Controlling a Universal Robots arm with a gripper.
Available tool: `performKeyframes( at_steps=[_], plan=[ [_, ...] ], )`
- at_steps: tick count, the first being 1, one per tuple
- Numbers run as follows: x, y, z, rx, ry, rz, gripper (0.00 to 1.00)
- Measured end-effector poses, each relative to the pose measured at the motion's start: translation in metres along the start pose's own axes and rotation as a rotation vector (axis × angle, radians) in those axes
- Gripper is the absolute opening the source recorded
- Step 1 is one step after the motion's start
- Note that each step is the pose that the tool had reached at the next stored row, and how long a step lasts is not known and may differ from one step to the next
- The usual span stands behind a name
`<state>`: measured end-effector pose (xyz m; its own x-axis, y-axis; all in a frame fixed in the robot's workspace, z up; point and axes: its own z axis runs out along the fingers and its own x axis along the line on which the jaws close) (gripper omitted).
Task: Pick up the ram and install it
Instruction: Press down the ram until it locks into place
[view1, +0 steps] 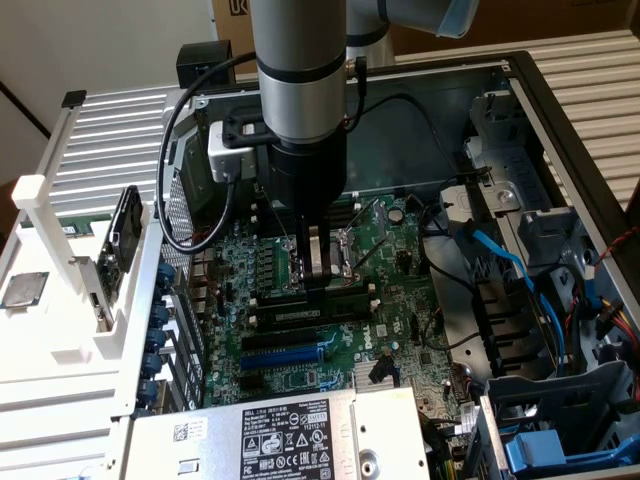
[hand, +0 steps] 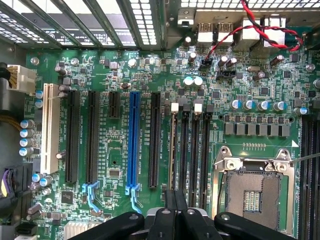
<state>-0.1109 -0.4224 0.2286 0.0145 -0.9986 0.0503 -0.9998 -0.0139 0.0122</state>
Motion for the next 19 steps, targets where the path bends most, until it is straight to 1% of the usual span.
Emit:
performKeyframes(
  at_steps=[6,7,17,19],
  plan=[
    [0.0000,0.0000,0.0008,0.0000,-0.0001,0.001,0.10],
    [-0.0001,-0.0001,0.0013,0.0003,-0.0008,0.002,0.10],
    [0.0000,0.0000,0.0013,-0.0001,-0.0004,0.004,0.10],
    [-0.0001,0.0000,-0.0005,0.0007,-0.0020,0.004,0.10]
  ],
)
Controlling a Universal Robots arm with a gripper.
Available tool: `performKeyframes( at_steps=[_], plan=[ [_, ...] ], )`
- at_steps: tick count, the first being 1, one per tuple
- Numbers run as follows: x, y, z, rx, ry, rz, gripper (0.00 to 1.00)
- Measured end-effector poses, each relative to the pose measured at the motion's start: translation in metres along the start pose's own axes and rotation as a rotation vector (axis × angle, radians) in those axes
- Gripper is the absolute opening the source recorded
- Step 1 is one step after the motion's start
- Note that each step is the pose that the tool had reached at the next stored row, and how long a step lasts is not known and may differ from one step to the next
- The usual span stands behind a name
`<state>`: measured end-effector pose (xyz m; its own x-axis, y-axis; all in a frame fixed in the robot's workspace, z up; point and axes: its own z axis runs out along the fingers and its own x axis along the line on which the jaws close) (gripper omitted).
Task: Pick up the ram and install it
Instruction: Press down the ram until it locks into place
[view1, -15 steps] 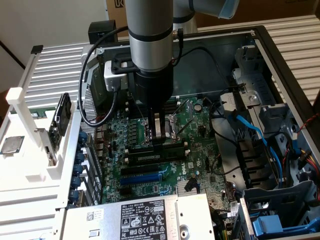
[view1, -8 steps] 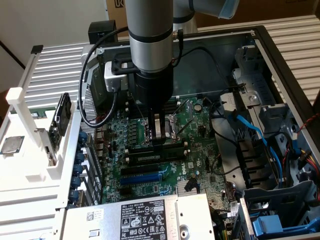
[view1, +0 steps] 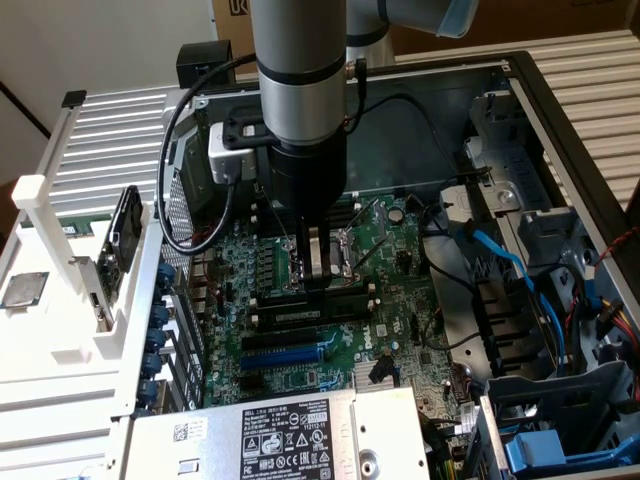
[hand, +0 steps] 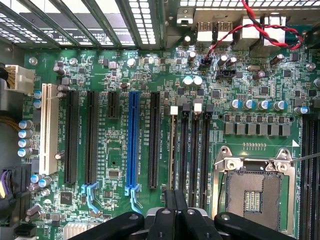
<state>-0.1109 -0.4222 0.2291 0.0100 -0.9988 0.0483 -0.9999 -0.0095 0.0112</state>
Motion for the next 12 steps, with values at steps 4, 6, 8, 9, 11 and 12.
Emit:
performKeyframes(
  at_steps=[4,6,8,9,11,12],
  plan=[
    [0.001,0.0003,-0.0104,-0.0008,0.0015,0.001,0.10],
    [0.001,0.0004,-0.0147,-0.0011,0.0018,0.002,0.10],
    [0.001,0.0004,-0.0176,-0.0010,0.0017,0.002,0.10],
    [0.001,0.0005,-0.0184,-0.0010,0.0016,0.003,0.10],
    [0.001,0.0005,-0.0194,-0.0010,0.0016,0.003,0.10],
    [0.001,0.0005,-0.0195,-0.0010,0.0014,0.003,0.10]
  ],
)
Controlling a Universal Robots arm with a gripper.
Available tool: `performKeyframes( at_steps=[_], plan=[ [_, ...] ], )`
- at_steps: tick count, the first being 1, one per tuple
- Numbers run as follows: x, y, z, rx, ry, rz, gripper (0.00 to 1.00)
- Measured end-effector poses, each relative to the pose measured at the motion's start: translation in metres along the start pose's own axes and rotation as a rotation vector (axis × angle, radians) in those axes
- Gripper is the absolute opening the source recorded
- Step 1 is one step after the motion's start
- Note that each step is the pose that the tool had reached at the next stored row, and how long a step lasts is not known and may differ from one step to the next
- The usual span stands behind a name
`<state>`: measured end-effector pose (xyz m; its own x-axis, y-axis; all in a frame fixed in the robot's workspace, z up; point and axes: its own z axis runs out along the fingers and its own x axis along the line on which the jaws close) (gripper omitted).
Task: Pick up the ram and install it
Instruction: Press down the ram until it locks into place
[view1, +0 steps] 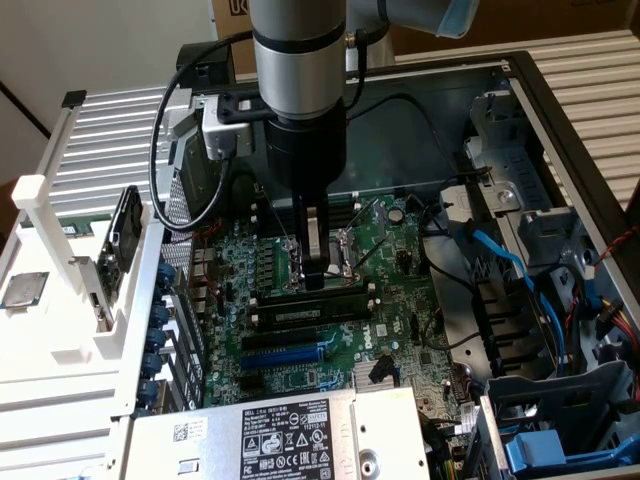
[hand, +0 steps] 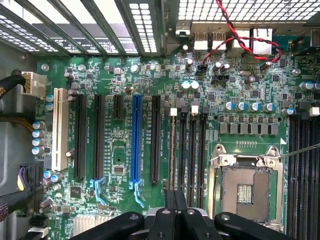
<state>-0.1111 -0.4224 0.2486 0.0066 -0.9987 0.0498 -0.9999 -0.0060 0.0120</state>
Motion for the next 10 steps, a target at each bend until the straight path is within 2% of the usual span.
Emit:
performKeyframes(
  at_steps=[6,10],
  plan=[
    [0.0000,0.0000,-0.0001,-0.0003,0.0001,0.003,0.10],
    [0.0001,0.0000,-0.0002,-0.0035,-0.0004,0.064,0.10]
  ],
)
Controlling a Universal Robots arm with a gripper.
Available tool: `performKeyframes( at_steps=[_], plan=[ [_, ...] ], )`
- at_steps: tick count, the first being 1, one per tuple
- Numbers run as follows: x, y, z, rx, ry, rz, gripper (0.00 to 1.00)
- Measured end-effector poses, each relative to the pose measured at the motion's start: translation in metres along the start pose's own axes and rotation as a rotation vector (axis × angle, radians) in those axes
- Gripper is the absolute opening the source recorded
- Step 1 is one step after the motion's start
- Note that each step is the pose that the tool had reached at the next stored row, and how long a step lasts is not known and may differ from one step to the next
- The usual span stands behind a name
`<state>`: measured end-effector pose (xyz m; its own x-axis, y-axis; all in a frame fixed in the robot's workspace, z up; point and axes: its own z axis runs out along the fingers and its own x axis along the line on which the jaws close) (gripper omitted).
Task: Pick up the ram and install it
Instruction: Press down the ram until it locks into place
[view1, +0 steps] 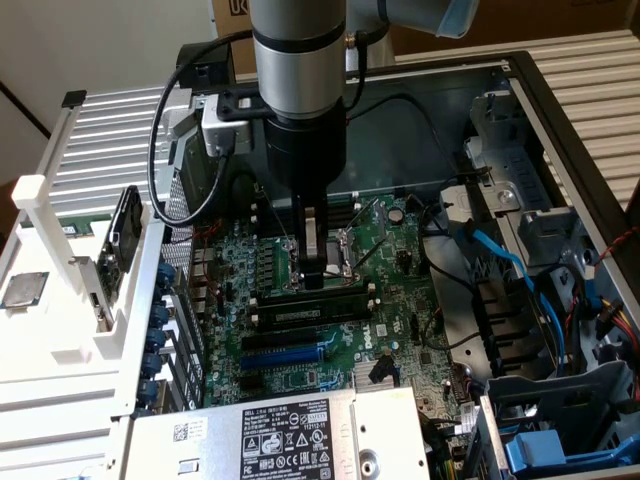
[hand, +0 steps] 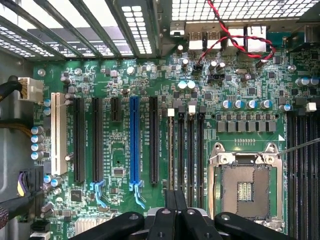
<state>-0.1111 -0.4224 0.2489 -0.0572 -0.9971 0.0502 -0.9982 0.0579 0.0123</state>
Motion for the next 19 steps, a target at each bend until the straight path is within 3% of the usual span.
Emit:
performKeyframes(
  at_steps=[19],
  plan=[
    [0.0000,0.0000,0.0001,-0.0153,-0.0039,0.307,0.10]
  ],
)
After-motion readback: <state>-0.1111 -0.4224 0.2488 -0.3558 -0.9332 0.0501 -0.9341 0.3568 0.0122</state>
